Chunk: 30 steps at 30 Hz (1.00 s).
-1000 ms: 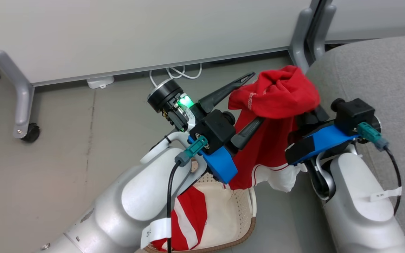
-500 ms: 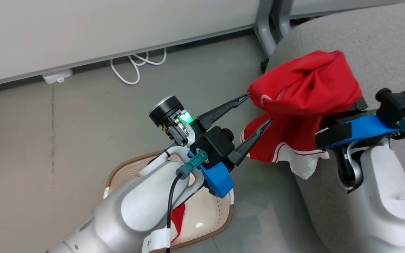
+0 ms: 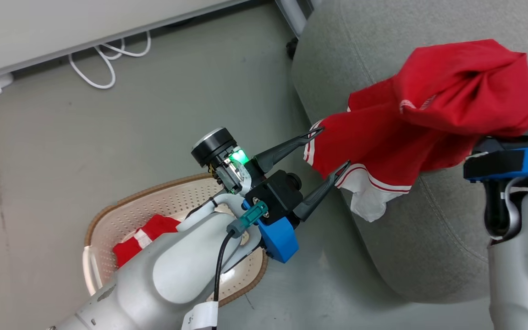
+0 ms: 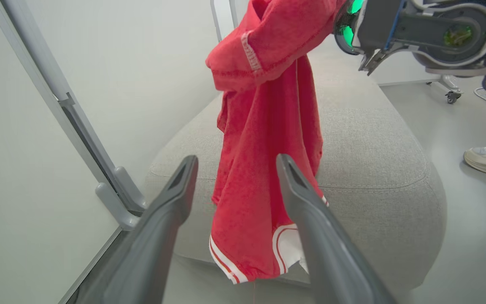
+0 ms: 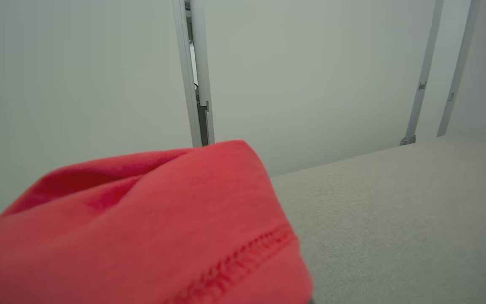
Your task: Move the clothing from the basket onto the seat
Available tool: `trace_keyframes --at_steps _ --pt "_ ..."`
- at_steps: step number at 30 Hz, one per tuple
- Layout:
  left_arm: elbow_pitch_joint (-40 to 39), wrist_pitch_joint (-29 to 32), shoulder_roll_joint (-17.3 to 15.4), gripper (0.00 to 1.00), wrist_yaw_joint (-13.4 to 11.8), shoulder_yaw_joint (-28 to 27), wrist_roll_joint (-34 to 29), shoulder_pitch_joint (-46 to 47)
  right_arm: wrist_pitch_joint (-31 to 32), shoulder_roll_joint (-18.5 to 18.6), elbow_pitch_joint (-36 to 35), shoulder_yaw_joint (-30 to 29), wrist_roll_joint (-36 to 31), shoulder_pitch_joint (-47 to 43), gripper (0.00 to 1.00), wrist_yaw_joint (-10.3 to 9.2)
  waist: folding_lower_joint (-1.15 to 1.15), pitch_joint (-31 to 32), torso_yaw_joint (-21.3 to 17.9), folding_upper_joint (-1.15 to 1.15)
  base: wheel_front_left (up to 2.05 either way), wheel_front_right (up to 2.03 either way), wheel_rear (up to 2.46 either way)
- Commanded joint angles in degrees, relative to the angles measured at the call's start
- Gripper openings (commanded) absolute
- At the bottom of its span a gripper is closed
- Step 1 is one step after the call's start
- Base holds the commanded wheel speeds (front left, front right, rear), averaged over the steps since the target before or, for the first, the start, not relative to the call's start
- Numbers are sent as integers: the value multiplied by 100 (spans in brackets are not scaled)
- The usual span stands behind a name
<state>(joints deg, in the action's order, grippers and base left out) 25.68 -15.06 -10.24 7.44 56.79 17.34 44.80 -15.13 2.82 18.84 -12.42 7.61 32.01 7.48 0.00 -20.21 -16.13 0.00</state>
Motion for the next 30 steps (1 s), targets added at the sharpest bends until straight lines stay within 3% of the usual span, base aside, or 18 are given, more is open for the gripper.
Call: trace_keyframes --at_steps 1,13,30 --pt "-10 -18 -46 100 8 23 36 82 -3 13 -71 -93 -36 -103 0 2 0 -133 -148 0 0 0 0" --pt "0 -18 -105 100 8 108 42 186 -3 14 -401 -834 -55 -504 0 3 0 -346 -425 0 0 0 0" --pt "-78 -18 -169 100 8 -13 -22 246 -3 15 -627 -734 -197 -264 0 2 0 -465 -463 0 0 0 0"
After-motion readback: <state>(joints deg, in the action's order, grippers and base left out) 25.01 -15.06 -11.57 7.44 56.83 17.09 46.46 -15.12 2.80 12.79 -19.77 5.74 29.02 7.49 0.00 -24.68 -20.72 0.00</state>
